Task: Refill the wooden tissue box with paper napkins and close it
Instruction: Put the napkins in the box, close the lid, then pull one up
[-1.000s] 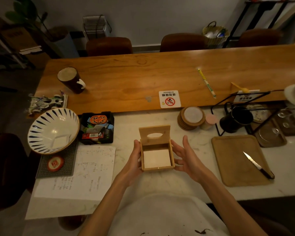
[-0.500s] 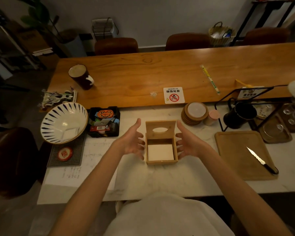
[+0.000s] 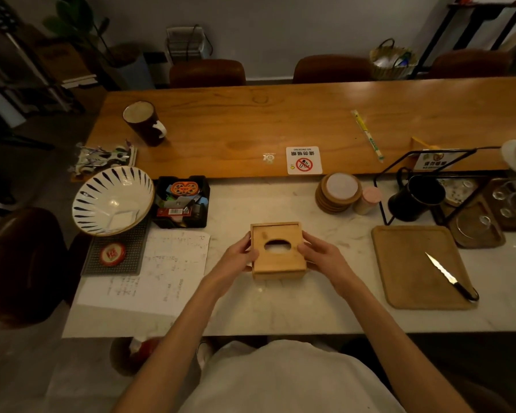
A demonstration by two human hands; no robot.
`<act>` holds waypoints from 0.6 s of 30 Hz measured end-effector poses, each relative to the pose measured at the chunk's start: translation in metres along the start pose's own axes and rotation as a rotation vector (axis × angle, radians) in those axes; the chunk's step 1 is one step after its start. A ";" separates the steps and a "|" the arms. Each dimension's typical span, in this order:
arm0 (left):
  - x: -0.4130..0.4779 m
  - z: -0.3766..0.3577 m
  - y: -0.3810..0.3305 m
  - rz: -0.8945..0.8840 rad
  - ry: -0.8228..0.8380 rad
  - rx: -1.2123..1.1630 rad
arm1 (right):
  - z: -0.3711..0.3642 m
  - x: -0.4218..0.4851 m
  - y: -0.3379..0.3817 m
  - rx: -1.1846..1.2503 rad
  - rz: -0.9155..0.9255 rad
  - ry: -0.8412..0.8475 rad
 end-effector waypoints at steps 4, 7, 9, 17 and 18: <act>0.002 -0.003 0.009 -0.096 -0.128 0.049 | -0.003 -0.003 -0.006 0.009 0.134 -0.119; 0.006 -0.003 0.010 -0.104 -0.177 0.094 | -0.003 0.001 -0.005 -0.002 0.146 -0.116; 0.008 -0.004 0.010 -0.111 -0.206 0.108 | -0.004 0.001 -0.006 -0.002 0.148 -0.116; 0.005 -0.007 0.010 -0.103 -0.254 0.090 | -0.005 0.003 -0.013 -0.014 0.133 -0.126; 0.006 -0.006 0.011 -0.092 -0.261 0.091 | -0.003 0.003 -0.013 -0.094 0.157 -0.172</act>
Point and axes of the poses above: each hand's wrist, its own x-axis towards the middle knuckle, its own z-axis out of the back of the hand, y = z × x, the point moved 6 cm from there along x, towards the middle knuckle, and after that the axes turned 5 degrees about -y, right-handed, at the moved point
